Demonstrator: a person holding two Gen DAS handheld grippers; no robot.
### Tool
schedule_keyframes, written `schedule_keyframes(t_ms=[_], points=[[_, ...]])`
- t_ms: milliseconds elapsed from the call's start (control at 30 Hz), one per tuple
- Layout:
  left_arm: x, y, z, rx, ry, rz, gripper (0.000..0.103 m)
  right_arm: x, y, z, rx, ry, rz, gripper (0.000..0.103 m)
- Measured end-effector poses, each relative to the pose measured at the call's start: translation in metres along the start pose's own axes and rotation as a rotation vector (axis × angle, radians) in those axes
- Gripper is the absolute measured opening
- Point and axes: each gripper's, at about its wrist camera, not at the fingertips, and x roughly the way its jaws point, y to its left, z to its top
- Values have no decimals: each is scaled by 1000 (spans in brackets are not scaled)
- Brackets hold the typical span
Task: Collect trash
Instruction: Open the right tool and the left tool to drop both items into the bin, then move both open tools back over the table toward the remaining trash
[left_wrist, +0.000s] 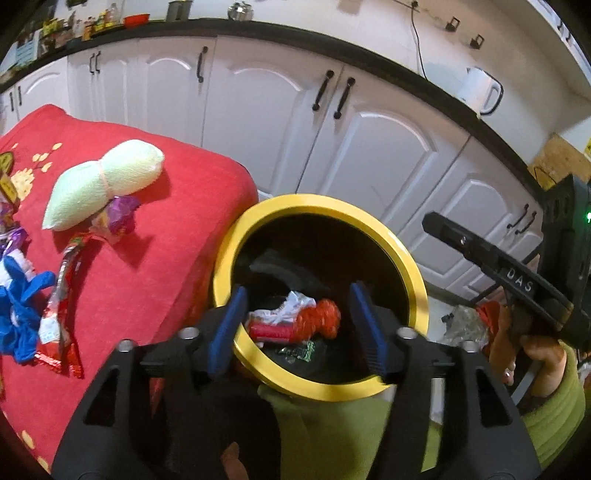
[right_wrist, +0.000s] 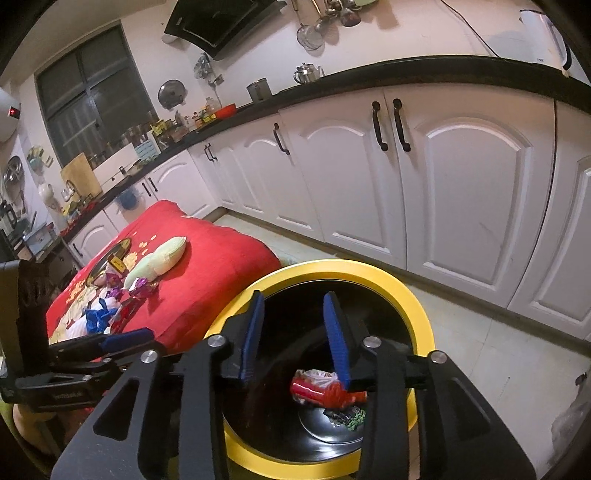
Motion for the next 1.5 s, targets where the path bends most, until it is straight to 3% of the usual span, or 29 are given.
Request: schedule_keyframes(t_ms=[67, 133, 233, 333, 433, 733, 1033, 1500], points=[[-5, 3, 1, -13, -16, 9, 63, 0, 1, 0, 4, -3, -1, 37], [-14, 8, 2, -26, -42, 28, 76, 0, 3, 0, 4, -8, -1, 41], [-28, 14, 3, -36, -82, 56, 86, 0, 9, 2, -6, -14, -3, 46], [-39, 23, 5, -56, -119, 86, 90, -2, 19, 4, -26, -22, 8, 50], [-50, 30, 7, -70, -148, 110, 90, -3, 29, 5, -51, -31, 14, 58], [-79, 46, 6, -95, -232, 164, 92, -6, 62, 5, -111, -33, 57, 69], [-111, 70, 2, -122, -299, 211, 92, -5, 103, 8, -177, -27, 97, 72], [-156, 117, -4, -147, -337, 304, 92, 2, 165, 13, -271, -23, 164, 76]])
